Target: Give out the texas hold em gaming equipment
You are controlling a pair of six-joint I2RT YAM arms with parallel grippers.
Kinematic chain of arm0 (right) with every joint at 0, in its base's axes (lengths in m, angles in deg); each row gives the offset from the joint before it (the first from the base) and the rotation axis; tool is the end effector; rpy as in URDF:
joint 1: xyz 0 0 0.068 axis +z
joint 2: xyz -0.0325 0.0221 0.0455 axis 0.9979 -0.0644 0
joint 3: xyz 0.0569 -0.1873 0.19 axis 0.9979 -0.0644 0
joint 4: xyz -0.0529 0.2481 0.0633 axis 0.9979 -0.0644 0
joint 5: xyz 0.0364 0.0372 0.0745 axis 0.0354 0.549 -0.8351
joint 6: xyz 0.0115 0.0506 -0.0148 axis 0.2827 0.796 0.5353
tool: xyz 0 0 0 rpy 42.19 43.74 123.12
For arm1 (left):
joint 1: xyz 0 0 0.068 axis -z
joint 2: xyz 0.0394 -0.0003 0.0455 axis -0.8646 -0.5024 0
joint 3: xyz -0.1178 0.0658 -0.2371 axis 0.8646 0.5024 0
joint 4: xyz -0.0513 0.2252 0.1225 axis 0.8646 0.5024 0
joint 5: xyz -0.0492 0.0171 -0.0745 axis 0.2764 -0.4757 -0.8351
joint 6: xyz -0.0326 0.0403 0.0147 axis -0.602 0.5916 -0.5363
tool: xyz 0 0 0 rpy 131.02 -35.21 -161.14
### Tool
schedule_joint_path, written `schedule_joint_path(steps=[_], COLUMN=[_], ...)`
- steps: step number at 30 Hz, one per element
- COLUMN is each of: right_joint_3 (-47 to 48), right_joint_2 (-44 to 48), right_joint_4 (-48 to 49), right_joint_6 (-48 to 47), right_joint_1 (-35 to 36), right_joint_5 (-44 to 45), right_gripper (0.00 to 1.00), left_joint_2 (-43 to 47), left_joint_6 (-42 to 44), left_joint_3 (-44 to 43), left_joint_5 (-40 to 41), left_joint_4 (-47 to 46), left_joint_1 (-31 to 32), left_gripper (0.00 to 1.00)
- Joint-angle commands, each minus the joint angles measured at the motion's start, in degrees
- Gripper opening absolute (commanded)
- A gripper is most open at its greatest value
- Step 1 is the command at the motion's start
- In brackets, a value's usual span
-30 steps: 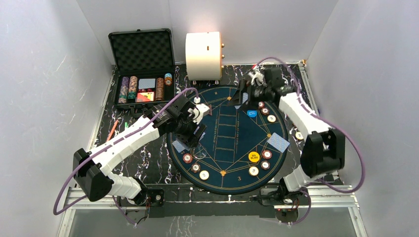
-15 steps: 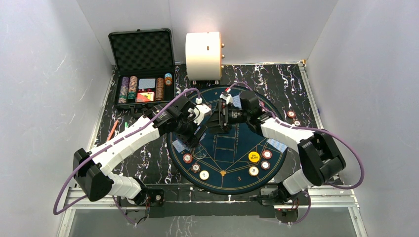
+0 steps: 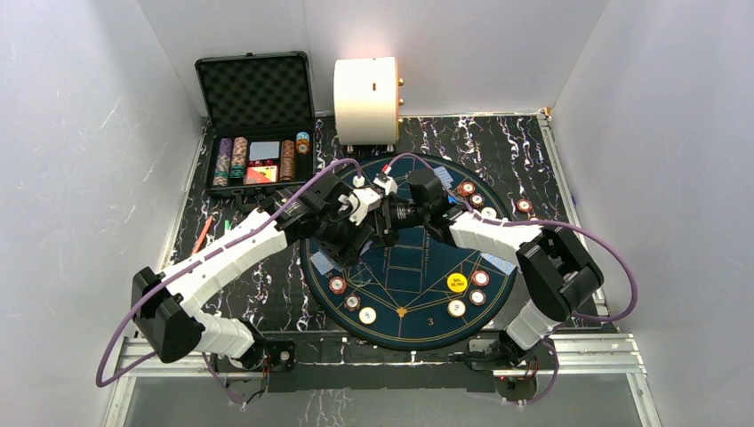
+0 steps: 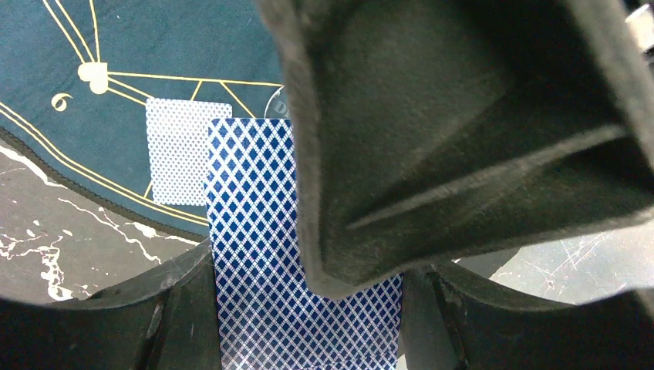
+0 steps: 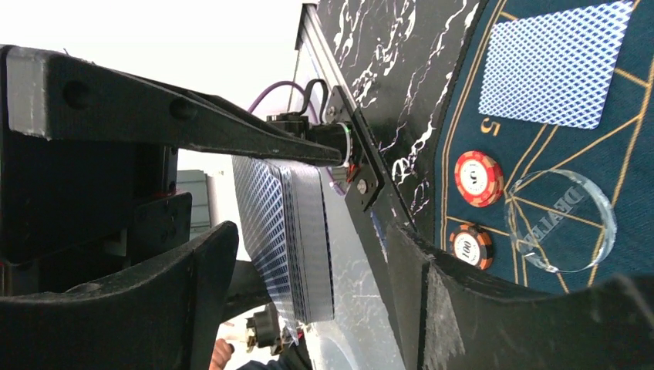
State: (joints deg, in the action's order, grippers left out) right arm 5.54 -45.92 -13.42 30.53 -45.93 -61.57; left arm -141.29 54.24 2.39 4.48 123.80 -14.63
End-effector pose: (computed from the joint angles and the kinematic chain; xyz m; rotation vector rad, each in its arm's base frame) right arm 0.2476 0.2452 0.2332 -0.3642 2.3026 1.8195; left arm 0.1911 -0.2000 0.3146 1.0255 2.3641 -0.5021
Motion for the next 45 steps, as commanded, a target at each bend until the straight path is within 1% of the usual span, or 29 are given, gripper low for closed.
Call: schedule_joint_path(steps=[1,3,5,7,18,22,25,29,32,35,38,43,45], right_joint_3=[3.5,3.7,4.2,4.5,6.2,7.0,8.0,8.8,9.1,9.7,10.0,10.7,10.9], right_joint_2=[1.5,1.5,1.7,1.9,4.6,4.8,5.4,6.3,6.9,7.2,8.1,10.0,10.6], right_joint_4=[-3.3,-4.5,-6.2,-7.4,-13.1,-15.0,-18.4,-20.5,-21.8,-23.4,-25.4,-29.4,-31.3], right_joint_6=[-4.1,-4.9,-5.9,-6.8,-11.0,-12.4,-14.6,-15.9,-16.6,-17.3,-18.3,-20.1,-20.7], right_joint_1=[-0.2,-0.2,-0.2,-0.3,-1.2,-1.2,-1.2,-1.3,-1.3,-1.3,-1.4,-1.4,-1.6], right_joint_5=[1.8,2.0,2.5,3.1,5.6,5.7,7.5,8.8,9.5,9.8,11.2,14.6,15.7], right_gripper=[0.76,0.73,0.67,0.63,0.57,0.55,0.54,0.53,0.48,0.46,0.38,0.33,0.32], left_joint_2=[2.1,2.3,2.4,2.5,2.7,2.5,2.2,1.8,1.5,1.5,1.2,1.0,1.0], left_joint_6=[0.4,0.3,0.2,0.2,0.0,-0.3,-0.3,-0.2,-0.3,-0.6,-0.8,-1.2,-1.8], left_joint_3=[-1.4,-1.3,-1.4,-1.4,-1.3,-1.0,-1.0,-1.4,-1.5,-1.2,-0.9,-0.4,-0.3], left_joint_5=[-1.8,-2.1,-2.3,-2.5,-2.7,-2.8,-2.9,-3.0,-2.9,-2.7,-2.0,-1.6,-0.3], left_joint_4=[-0.8,-1.0,-1.1,-1.2,-1.4,-1.9,-1.9,-1.9,-1.9,-1.9,-1.8,-1.8,-1.8], left_joint_1=[0.3,0.3,0.3,0.3,0.3,0.3,0.3,0.3,0.2,0.3,0.3,0.3,0.3], left_gripper=[0.0,0.0,0.0,0.0,0.0,0.0,0.0,0.0,0.0,0.0,0.0,0.0,0.0])
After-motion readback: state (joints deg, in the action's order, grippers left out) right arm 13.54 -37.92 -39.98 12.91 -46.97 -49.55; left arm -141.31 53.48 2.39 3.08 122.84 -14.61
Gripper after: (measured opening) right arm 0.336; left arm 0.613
